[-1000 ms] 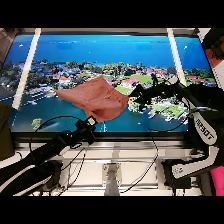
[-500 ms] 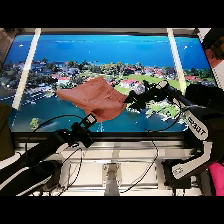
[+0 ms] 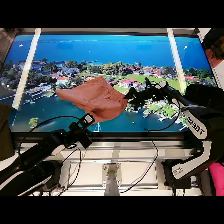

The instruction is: Fold the clothes and pants, and hang the long-sleeved shirts on hangers.

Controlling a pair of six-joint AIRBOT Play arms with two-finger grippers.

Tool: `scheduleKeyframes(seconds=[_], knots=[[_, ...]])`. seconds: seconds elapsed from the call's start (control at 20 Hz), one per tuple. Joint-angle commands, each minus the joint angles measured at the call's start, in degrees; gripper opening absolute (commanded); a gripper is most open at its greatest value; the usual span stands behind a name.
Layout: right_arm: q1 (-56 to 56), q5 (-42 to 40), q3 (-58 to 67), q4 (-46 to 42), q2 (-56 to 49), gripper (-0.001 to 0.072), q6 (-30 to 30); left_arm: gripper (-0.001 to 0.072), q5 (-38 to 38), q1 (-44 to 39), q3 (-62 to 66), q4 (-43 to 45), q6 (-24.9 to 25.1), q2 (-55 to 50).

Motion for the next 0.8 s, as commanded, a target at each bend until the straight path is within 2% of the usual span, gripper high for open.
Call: scheduleKeyframes(seconds=[0.0, 0.05, 0.1, 0.2, 0.3, 0.55, 0.75], knots=[[0.6, -1.0, 0.0, 0.3, -0.5, 0.0209, -0.3, 0.0007, 0.3, 0.0, 0.1, 0.0, 0.0, 0.5], [0.8, -0.6, 0.1, 0.3, -0.5, 0.0090, -1.3, 0.0006, 1.4, 0.0, 0.1, 0.0, 0.0, 0.5], [1.0, -0.1, 0.2, 0.4, -0.4, 0.0023, -1.3, 0.0007, 3.1, 0.1, 0.1, 0.1, -0.3, 0.5], [0.5, 1.1, 0.2, 0.6, 0.0, 0.0021, -1.3, 0.0006, 7.8, 1.7, 0.2, 0.1, -5.1, 0.5], [-0.6, 1.4, 0.2, 0.9, 1.7, 0.0021, -0.8, 0.0006, 9.2, 5.2, 1.6, 0.1, -8.6, 0.5], [-3.5, 0.4, 0.2, 1.9, 8.3, 0.0022, -0.9, 0.0007, 11.2, 14.9, 8.7, 0.2, -8.4, 0.5], [-3.3, 1.3, 0.2, -0.5, 8.3, 0.0022, -0.9, 0.0018, 8.4, 12.3, 8.9, 0.0, -7.1, -0.5]])
